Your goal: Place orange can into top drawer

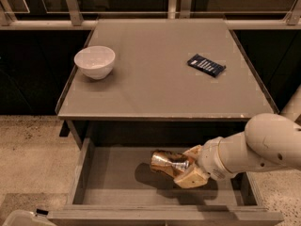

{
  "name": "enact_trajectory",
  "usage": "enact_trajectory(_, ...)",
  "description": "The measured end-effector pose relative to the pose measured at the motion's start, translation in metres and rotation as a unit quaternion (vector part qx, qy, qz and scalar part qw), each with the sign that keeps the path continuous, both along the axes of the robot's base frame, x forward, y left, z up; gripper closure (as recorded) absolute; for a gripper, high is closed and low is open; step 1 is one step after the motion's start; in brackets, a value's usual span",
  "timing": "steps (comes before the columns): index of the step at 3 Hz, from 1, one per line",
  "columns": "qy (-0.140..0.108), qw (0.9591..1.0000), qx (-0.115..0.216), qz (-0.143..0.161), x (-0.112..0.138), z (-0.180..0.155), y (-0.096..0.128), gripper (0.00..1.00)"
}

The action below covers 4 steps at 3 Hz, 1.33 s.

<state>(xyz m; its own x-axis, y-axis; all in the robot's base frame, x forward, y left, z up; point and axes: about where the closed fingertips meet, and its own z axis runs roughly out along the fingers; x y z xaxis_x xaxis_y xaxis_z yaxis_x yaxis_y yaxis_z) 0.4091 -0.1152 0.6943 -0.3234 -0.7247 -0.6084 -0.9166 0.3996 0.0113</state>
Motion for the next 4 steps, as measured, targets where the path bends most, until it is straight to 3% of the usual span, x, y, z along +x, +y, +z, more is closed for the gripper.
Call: enact_trajectory(4,0.054,0.9984,0.008,-0.018,0.002,-0.067,-0.011,1.0)
